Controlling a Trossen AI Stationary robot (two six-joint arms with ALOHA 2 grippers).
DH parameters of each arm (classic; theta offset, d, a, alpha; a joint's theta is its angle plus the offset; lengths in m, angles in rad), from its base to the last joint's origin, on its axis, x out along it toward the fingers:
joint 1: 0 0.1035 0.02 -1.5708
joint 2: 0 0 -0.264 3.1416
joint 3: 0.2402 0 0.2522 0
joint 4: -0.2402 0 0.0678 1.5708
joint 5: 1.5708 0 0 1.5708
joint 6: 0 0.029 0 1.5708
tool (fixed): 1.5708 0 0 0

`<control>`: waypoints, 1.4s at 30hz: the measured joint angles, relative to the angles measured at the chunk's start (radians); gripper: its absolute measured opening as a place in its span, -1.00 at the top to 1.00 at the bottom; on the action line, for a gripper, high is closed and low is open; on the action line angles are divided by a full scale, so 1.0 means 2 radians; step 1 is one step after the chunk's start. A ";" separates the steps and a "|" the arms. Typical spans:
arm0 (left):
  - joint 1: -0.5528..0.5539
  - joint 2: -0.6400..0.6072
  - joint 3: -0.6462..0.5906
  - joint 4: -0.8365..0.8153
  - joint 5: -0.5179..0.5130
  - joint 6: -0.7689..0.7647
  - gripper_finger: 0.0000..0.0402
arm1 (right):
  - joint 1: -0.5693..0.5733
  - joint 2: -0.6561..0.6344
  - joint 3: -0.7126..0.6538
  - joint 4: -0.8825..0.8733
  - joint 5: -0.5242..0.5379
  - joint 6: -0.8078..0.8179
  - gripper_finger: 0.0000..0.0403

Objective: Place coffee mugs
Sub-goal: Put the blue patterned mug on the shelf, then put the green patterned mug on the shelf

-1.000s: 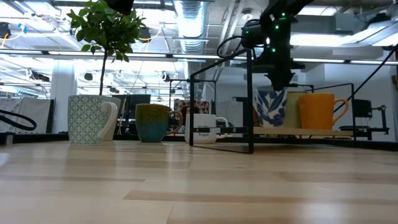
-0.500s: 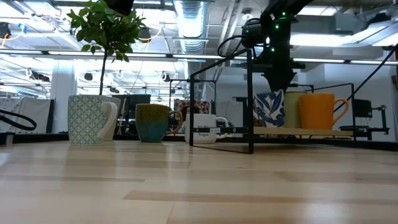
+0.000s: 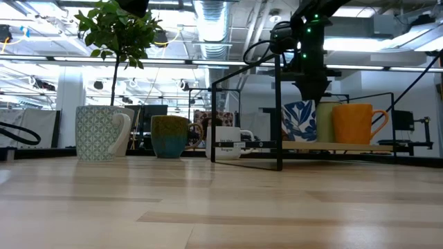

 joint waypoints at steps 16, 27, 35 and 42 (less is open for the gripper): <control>0.000 0.000 0.000 0.000 0.000 0.002 1.00 | 0.000 0.000 0.012 -0.016 0.000 -0.013 0.29; 0.000 0.000 0.000 -0.005 0.000 0.001 1.00 | 0.016 -0.010 0.110 -0.102 0.002 -0.015 0.29; 0.000 0.000 0.000 -0.031 0.000 -0.025 1.00 | 0.135 -0.124 0.060 -0.076 0.044 0.003 0.29; 0.000 0.000 0.000 -0.031 -0.001 -0.039 1.00 | 0.307 -0.288 -0.120 0.070 0.124 0.072 0.29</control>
